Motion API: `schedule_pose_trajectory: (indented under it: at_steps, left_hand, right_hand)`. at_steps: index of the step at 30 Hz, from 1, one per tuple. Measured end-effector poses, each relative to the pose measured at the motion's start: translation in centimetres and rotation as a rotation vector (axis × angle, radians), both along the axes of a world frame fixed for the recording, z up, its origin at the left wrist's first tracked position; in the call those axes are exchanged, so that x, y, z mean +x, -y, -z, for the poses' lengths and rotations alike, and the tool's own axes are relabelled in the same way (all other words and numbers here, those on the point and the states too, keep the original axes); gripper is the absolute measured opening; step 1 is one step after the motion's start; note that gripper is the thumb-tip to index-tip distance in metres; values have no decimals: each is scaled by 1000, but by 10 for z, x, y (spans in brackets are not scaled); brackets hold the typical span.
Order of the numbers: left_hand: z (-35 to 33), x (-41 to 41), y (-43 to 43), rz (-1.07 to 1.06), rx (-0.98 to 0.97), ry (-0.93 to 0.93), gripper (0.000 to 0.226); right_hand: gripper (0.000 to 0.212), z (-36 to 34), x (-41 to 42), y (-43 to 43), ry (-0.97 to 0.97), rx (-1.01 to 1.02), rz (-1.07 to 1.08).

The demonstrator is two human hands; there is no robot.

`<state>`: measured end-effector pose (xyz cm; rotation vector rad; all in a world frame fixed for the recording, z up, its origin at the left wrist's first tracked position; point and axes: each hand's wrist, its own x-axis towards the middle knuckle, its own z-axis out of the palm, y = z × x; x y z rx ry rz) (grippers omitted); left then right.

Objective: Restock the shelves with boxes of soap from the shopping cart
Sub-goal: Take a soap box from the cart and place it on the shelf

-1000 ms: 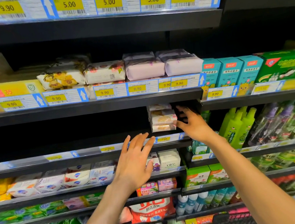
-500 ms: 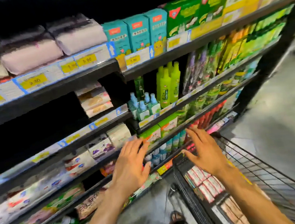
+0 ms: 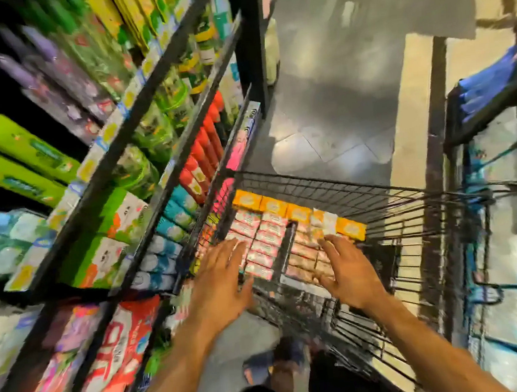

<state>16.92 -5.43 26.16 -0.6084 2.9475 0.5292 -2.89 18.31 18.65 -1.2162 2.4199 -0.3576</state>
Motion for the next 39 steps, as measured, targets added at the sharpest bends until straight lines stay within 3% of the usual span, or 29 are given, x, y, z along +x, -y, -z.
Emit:
schedule_pose_trajectory:
  at_steps: [8,14,19,22,23,28,39]
  left_hand:
    - [87,-113,-24,175,90,99,66]
    - [186,-179,-15,224,227,173,68]
    - [257,-231,-9,234,312,170,54]
    - [299,-251,-10,208,262,326,47]
    - [308,-259,-10,201,241,297,48]
    - [340,-289,-19,166,300,131,68]
    - [364,-293,-20,49,336,130,68]
  right_hand:
    - [76,90,-58,-40,134,82,185]
    - [73,176,-87,-28,249,18,301]
    - [75,240,-93,-9,322,-51,411]
    - [76,266,-91,-5,299,-128,405]
    - [76,273,-91,-5,286,-140,399]
    - [69,286,-89,-8,232,-233,523]
    - [63,265,-78,-25,326,-280,744]
